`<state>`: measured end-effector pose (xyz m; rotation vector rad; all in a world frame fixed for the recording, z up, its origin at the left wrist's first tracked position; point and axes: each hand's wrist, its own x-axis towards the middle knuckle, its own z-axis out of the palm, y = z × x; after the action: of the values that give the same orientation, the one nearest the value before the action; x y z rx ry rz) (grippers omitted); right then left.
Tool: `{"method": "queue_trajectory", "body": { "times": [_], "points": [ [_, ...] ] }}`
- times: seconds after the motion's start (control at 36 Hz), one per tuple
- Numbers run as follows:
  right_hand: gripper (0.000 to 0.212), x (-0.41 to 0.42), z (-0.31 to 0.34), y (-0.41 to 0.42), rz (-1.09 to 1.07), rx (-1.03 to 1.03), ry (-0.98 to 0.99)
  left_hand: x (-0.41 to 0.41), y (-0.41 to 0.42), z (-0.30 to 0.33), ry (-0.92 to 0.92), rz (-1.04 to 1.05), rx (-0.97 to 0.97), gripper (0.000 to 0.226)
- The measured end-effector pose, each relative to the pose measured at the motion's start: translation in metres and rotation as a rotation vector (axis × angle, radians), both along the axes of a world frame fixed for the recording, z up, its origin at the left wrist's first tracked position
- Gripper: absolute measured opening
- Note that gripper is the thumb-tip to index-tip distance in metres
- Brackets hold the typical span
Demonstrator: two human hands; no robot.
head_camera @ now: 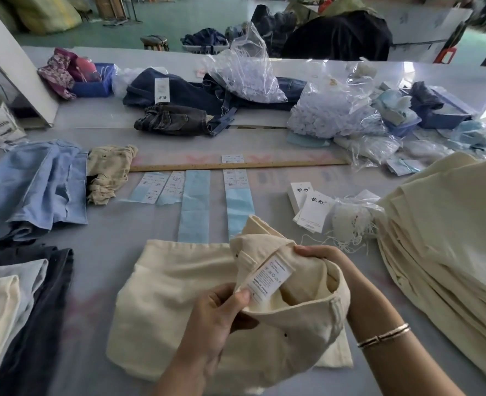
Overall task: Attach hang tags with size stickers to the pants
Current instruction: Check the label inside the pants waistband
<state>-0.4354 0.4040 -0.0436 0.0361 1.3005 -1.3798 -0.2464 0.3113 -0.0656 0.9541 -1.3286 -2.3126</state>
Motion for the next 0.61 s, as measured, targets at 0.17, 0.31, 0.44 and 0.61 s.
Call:
{"method": "queue_trajectory", "body": {
  "times": [0.17, 0.31, 0.44, 0.61],
  "points": [
    [0.026, -0.008, -0.009, -0.002, 0.044, -0.036, -0.061, -0.003, 0.003, -0.001, 0.026, 0.034, -0.023, 0.023],
    [0.027, -0.010, -0.016, 0.003, 0.053, -0.085, -0.092, -0.004, 0.006, -0.002, 0.032, 0.032, -0.024, 0.025],
    [0.024, -0.009, -0.018, 0.005, 0.041, -0.132, -0.042, -0.004, 0.009, -0.007, 0.048, 0.009, -0.042, 0.025],
    [0.033, -0.022, -0.026, 0.037, -0.085, -0.166, 0.072, -0.016, 0.007, -0.020, 0.125, -0.275, -0.036, 0.044]
  ]
}}
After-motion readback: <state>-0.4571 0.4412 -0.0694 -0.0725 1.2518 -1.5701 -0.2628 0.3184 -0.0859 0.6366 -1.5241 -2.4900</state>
